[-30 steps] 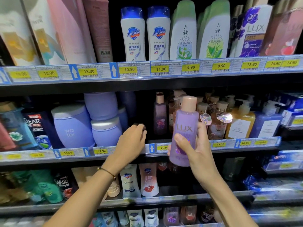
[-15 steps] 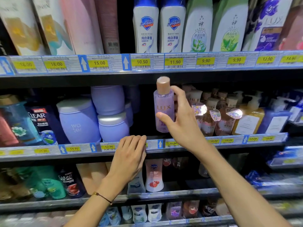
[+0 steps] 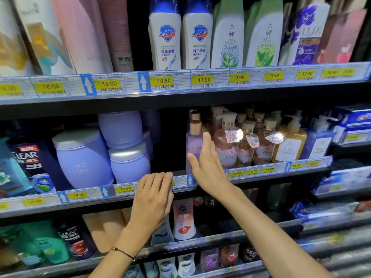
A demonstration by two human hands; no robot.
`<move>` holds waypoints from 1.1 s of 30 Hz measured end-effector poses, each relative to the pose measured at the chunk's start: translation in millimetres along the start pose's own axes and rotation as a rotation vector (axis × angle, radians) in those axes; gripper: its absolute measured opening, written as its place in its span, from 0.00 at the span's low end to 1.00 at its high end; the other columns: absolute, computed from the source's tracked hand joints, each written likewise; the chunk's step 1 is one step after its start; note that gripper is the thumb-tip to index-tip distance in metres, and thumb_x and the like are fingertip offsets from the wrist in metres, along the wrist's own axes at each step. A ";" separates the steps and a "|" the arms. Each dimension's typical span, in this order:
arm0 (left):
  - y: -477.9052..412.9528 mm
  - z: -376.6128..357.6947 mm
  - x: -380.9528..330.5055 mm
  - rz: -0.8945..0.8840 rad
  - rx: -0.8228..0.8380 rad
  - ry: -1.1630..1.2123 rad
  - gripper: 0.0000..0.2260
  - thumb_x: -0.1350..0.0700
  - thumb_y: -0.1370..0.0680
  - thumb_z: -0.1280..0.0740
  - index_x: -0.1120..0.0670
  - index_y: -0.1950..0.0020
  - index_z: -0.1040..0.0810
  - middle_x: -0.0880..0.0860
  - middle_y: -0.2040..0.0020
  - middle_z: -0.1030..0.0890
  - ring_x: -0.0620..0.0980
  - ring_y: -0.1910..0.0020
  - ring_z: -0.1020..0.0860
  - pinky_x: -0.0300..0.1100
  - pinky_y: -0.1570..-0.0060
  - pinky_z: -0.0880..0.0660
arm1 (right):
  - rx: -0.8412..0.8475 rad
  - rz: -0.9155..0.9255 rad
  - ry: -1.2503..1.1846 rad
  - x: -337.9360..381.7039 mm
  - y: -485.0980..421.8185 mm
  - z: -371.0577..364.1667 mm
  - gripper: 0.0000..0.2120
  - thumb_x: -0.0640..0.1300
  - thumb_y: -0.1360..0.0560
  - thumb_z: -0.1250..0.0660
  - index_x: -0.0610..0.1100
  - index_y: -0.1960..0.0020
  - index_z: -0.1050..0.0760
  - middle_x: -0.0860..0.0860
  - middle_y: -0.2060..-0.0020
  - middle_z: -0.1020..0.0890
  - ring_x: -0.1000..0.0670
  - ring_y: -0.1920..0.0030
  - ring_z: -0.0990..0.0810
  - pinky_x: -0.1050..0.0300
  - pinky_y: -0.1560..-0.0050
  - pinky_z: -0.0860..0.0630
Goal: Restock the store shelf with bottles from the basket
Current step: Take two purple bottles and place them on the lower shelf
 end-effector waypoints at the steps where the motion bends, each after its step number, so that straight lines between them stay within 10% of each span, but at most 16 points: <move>1: 0.2 -0.8 0.1 0.003 -0.005 0.002 0.17 0.55 0.19 0.39 0.62 0.34 0.23 0.59 0.45 0.21 0.60 0.50 0.23 0.55 0.45 0.26 | -0.023 0.028 0.042 0.5 -0.1 0.9 0.31 0.44 0.18 0.38 0.42 0.22 0.50 0.44 0.33 0.35 0.42 0.38 0.28 0.47 0.39 0.27; 9: 2.3 -4.9 0.3 0.013 -0.010 0.007 0.18 0.55 0.20 0.41 0.63 0.34 0.24 0.60 0.45 0.21 0.61 0.49 0.23 0.56 0.46 0.27 | -0.149 0.351 0.521 21.6 -7.0 14.1 0.38 0.42 0.31 0.27 0.39 0.26 0.41 0.41 0.31 0.36 0.39 0.32 0.35 0.48 0.33 0.30; 21: 1.5 -5.2 -2.7 0.041 -0.022 -0.017 0.17 0.56 0.20 0.41 0.63 0.36 0.23 0.60 0.47 0.21 0.61 0.51 0.24 0.56 0.47 0.28 | -0.141 0.449 0.939 10.4 -16.4 28.2 0.21 0.46 0.35 0.23 0.40 0.48 0.28 0.43 0.48 0.26 0.43 0.49 0.30 0.50 0.46 0.34; 26: 2.0 -7.3 -2.7 0.037 -0.008 -0.046 0.18 0.56 0.20 0.41 0.63 0.35 0.24 0.60 0.47 0.22 0.61 0.51 0.24 0.57 0.47 0.28 | -0.110 0.449 0.949 9.4 -16.6 28.7 0.22 0.48 0.32 0.24 0.40 0.45 0.27 0.43 0.47 0.25 0.42 0.47 0.29 0.49 0.45 0.33; 33: 0.1 -4.4 -4.7 0.047 0.011 -0.072 0.18 0.56 0.22 0.40 0.63 0.36 0.24 0.60 0.47 0.22 0.61 0.51 0.24 0.56 0.46 0.28 | -0.053 0.608 0.762 -13.5 36.7 24.3 0.26 0.45 0.21 0.39 0.35 0.26 0.33 0.36 0.23 0.38 0.37 0.21 0.42 0.40 0.23 0.42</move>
Point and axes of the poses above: each hand's wrist, its own y-axis away from the middle knuckle, its own z-axis out of the back of the hand, x = y × z, the point moved 3 cm from there along -y, towards the middle knuckle
